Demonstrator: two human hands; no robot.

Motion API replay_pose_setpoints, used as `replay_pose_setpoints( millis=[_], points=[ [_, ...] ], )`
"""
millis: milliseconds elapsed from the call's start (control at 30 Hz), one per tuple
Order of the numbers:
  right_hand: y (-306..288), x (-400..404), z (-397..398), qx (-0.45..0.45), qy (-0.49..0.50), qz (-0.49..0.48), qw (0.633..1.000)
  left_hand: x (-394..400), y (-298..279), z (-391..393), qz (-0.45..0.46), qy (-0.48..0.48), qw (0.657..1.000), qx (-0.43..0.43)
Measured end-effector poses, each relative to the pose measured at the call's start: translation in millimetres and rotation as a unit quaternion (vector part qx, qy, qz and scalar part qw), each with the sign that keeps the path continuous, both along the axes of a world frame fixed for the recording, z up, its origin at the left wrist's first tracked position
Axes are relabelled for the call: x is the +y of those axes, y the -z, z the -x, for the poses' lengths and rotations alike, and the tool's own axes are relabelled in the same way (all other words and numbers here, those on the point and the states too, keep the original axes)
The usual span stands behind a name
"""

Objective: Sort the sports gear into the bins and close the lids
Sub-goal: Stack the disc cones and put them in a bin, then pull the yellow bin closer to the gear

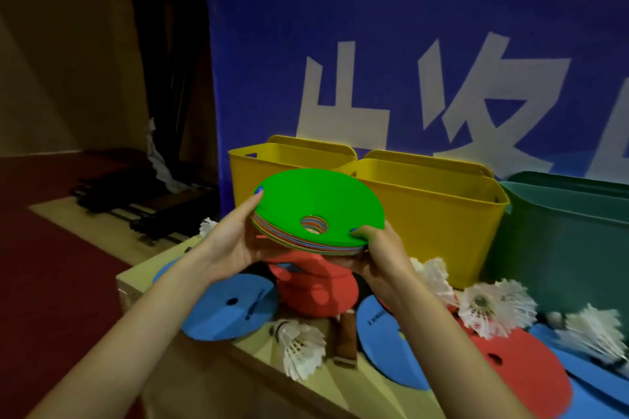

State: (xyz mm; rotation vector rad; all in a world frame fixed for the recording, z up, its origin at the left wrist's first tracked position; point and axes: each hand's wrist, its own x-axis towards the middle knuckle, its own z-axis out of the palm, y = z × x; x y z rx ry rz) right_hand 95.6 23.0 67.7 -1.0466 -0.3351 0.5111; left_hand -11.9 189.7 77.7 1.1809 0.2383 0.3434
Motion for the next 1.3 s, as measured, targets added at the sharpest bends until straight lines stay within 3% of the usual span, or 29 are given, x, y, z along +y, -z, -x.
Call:
replay_pose_setpoints(
  millis=[133, 400, 733, 967, 1100, 1300],
  points=[
    [-32.6, 26.7, -14.0, -0.029, 0.010, -0.016, 0.999, 32.7, -22.4, -14.5, -0.010, -0.088, 0.996, -0.015],
    [-101.5, 96.8, -90.2, -0.007, -0.009, 0.001, 1.000, 113.1, -87.0, -98.0, 0.018, -0.110, 0.993, -0.045],
    [-95.1, 158.1, -178.7, -0.029, 0.043, 0.093, 0.994, 151.4, -69.5, -182.4, 0.062, -0.139, 0.988, -0.030],
    [-82.3, 193.6, -193.4, -0.042, 0.018, 0.246, 0.968, 155.6, -51.7, -177.0, 0.043, -0.131, 0.990, 0.018],
    [-90.2, 178.3, -184.4, -0.093, 0.050, 0.267, 0.958, 154.3, -45.8, -159.8, 0.023, -0.128, 0.991, 0.015],
    [-90.7, 146.9, -150.7, -0.124, 0.004, 0.298, 0.946, 147.4, -50.7, -113.6, 0.012, -0.140, 0.990, 0.031]
  ],
)
